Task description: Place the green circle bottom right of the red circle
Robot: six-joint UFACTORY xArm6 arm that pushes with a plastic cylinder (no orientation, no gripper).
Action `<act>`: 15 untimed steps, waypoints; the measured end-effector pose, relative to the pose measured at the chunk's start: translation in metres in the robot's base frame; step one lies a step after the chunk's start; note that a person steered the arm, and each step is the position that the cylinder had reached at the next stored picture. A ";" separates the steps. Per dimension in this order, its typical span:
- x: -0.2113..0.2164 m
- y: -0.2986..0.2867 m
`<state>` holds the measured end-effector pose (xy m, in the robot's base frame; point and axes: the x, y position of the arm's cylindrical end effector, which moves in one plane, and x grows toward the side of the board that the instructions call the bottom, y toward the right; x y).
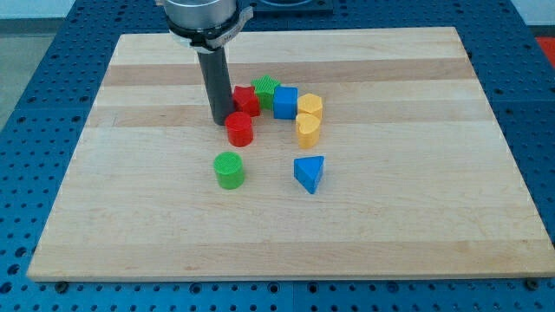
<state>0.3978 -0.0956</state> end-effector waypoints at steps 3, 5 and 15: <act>0.025 -0.017; 0.073 -0.028; 0.121 0.123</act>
<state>0.5191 0.0271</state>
